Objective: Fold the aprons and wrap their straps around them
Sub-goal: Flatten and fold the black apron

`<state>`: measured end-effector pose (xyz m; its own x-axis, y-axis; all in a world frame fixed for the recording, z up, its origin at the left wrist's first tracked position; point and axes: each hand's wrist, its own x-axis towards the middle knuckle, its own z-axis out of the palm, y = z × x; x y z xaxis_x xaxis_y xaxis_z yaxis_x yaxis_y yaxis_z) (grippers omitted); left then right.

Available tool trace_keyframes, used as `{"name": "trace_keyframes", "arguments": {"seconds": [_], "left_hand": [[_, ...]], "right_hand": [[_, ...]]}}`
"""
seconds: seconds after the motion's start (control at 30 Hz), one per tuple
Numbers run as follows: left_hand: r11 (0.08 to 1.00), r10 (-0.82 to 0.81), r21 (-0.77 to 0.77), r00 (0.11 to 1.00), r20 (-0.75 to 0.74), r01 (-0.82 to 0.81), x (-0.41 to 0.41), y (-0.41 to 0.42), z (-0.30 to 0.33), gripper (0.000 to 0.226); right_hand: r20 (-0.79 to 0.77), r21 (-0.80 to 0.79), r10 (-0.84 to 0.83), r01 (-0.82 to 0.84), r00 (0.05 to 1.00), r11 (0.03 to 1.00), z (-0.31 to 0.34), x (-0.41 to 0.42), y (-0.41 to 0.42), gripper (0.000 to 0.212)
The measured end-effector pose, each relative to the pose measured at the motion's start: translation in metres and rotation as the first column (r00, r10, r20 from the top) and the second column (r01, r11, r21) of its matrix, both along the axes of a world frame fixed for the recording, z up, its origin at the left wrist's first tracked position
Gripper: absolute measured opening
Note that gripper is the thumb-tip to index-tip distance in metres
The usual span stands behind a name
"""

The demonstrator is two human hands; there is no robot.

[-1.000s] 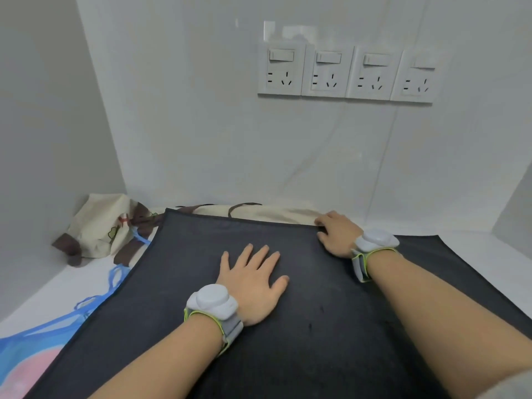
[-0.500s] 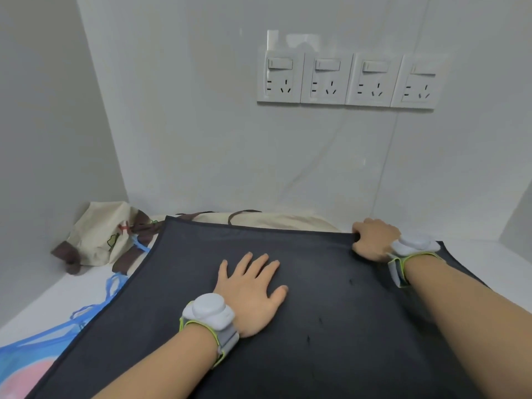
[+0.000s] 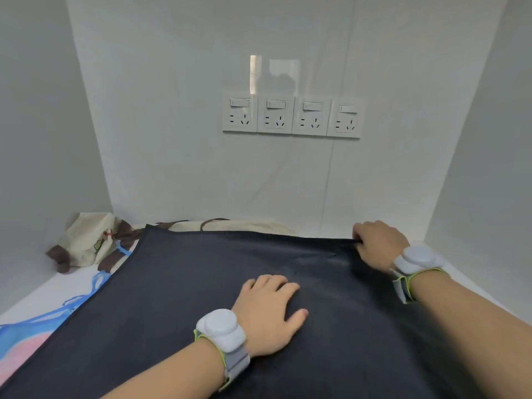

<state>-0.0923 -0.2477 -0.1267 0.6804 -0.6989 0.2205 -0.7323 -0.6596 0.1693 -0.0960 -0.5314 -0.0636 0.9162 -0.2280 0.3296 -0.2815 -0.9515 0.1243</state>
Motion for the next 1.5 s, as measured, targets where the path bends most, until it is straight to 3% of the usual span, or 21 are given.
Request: {"name": "trace_keyframes", "arguments": {"seconds": [0.13,0.3,0.37,0.47,0.53,0.63,0.73,0.8,0.9,0.97,1.13,1.2,1.3,1.4,1.5], "left_hand": [[0.995,0.039,0.093,0.997,-0.068,-0.033,-0.024,-0.004,-0.023,0.063],[0.995,0.043,0.091,0.999,-0.02,-0.041,-0.028,-0.004,-0.029,0.059],[0.999,0.01,0.047,0.989,0.149,-0.017,-0.032,-0.002,-0.021,0.057],[0.994,-0.104,0.025,0.881,0.461,0.104,-0.041,0.002,-0.013,0.052],[0.993,-0.114,0.034,0.866,0.487,0.112,-0.045,0.006,-0.006,0.059],[0.995,-0.086,0.088,0.887,0.454,0.051,-0.037,0.015,0.002,0.062],[0.987,-0.072,0.161,0.892,0.447,-0.001,-0.024,0.025,0.005,0.043],[0.984,-0.083,0.176,0.912,0.402,0.013,-0.022,0.028,0.007,0.032],[0.989,-0.107,0.135,0.939,0.327,0.066,-0.019,0.029,0.007,0.036],[0.989,-0.138,0.098,0.935,0.325,0.112,-0.024,0.03,0.011,0.033],[0.978,-0.197,0.026,0.887,0.418,0.205,-0.039,0.031,0.018,0.041],[0.96,-0.281,0.098,0.884,0.373,0.264,-0.048,0.03,0.009,0.043],[0.92,-0.343,0.253,0.925,0.16,0.298,-0.06,0.029,-0.006,0.052],[0.919,-0.303,0.274,0.953,0.031,0.283,-0.063,0.027,-0.01,0.049],[0.92,-0.296,0.283,0.954,0.049,0.271,-0.062,0.027,-0.006,0.049]], "right_hand": [[0.184,-0.006,0.154,-0.155,0.971,0.988,0.013,-0.038,0.029,0.008],[0.227,0.02,0.227,-0.237,0.947,0.971,-0.004,-0.099,0.055,0.004],[0.195,0.052,0.208,-0.222,0.958,0.974,-0.016,-0.118,0.061,0.006],[0.136,0.095,0.174,-0.188,0.975,0.978,-0.033,-0.142,0.064,0.013],[0.125,0.119,0.163,-0.178,0.979,0.977,-0.04,-0.159,0.066,0.016],[0.188,0.118,0.202,-0.226,0.961,0.967,-0.041,-0.18,0.064,0.022],[0.174,0.103,0.169,-0.189,0.97,0.977,-0.048,-0.198,0.054,0.025],[0.081,0.095,0.045,-0.052,0.996,0.994,-0.058,-0.206,0.042,0.025],[-0.06,0.087,-0.171,0.176,0.983,0.981,-0.066,-0.209,0.024,0.025],[-0.054,0.106,-0.243,0.248,0.968,0.963,-0.064,-0.21,0.015,0.026],[0.116,0.2,-0.221,0.195,0.968,0.96,-0.053,-0.221,0.0,0.037],[0.024,0.194,-0.212,0.203,0.977,0.96,-0.058,-0.231,-0.002,0.043],[-0.155,0.159,-0.25,0.273,0.956,0.949,-0.066,-0.242,-0.001,0.052],[-0.171,0.142,-0.261,0.285,0.95,0.948,-0.055,-0.239,0.01,0.052],[-0.137,0.161,-0.184,0.205,0.973,0.965,-0.037,-0.219,0.039,0.045]]}}
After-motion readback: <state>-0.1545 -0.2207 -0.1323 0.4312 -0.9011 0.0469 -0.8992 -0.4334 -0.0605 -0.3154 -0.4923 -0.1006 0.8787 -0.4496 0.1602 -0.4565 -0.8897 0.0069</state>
